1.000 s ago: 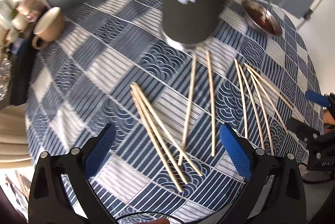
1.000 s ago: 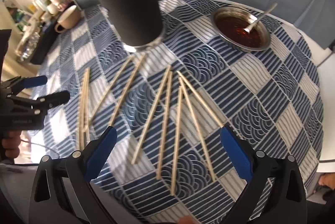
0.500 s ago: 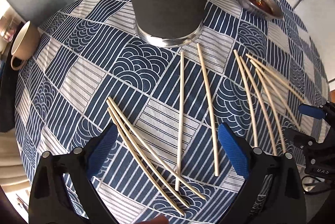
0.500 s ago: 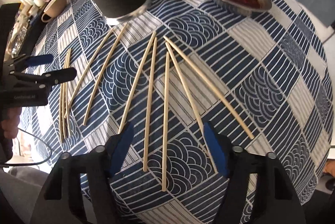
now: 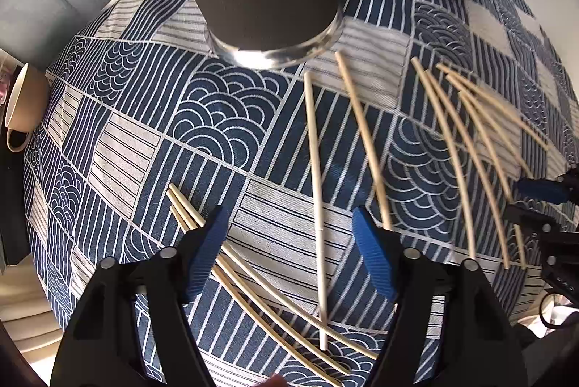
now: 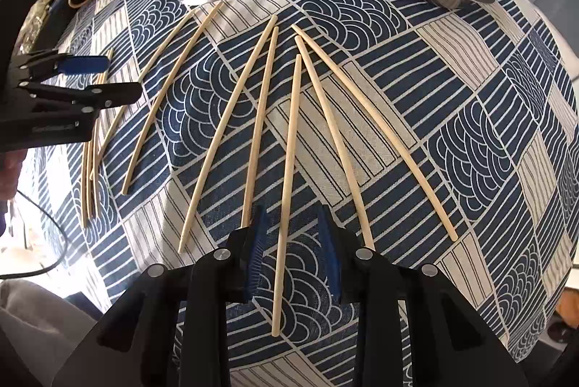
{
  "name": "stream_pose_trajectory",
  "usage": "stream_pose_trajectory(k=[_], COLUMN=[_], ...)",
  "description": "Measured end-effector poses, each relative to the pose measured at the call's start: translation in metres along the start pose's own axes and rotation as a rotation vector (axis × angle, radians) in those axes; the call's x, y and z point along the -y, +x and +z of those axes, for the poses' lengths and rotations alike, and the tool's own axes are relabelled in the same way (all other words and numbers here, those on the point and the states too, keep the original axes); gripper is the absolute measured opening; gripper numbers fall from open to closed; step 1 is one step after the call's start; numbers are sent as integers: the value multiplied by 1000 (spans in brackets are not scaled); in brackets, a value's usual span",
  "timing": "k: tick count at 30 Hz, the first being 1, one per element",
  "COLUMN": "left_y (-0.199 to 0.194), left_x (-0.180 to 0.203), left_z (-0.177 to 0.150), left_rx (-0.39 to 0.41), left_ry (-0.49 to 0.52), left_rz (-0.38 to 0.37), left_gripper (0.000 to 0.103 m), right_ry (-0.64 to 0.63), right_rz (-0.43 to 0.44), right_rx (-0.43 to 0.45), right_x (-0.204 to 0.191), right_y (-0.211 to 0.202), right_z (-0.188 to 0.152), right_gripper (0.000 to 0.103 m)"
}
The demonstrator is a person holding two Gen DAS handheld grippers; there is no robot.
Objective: Organize utensils
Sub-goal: 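Lower the left tool onto a wooden chopstick and close it while the right tool grasps another, then lift the held chopsticks upright and carry both tools over the black holder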
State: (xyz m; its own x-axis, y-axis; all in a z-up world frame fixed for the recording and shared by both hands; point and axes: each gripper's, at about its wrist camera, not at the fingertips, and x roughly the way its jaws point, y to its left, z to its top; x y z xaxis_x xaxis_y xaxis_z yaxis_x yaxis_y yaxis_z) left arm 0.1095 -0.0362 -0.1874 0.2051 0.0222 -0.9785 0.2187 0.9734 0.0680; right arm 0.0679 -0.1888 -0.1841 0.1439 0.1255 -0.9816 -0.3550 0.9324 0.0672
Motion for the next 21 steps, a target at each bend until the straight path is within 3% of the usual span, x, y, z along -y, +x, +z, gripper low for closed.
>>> stream_pose_trajectory(k=[5, 9, 14, 15, 17, 18, 19, 21], left_y=[4, 8, 11, 10, 6, 4, 4, 3], left_x=[-5, -15, -22, -20, -9, -1, 8, 16], left_z=[2, 6, 12, 15, 19, 20, 21, 21], left_rx=[-4, -54, -79, -83, -97, -113, -125, -126], left_ry=[-2, -72, -41, -27, 6, 46, 81, 124], left_rz=[-12, -42, -44, -46, -53, -60, -54, -13], left_gripper=[67, 67, 63, 57, 36, 16, 5, 5], right_ry=[-28, -16, -44, -46, -62, -72, -82, -86], right_rz=[-32, -62, -68, -67, -68, -67, -65, -58], right_rx=[-13, -45, -74, -77, -83, -85, -91, -99], right_x=[-11, -18, -23, -24, -26, -28, -30, -29], right_y=[5, 7, 11, 13, 15, 16, 17, 18], right_z=[3, 7, 14, 16, 18, 20, 22, 22], right_gripper=[28, 29, 30, 30, 28, 26, 23, 17])
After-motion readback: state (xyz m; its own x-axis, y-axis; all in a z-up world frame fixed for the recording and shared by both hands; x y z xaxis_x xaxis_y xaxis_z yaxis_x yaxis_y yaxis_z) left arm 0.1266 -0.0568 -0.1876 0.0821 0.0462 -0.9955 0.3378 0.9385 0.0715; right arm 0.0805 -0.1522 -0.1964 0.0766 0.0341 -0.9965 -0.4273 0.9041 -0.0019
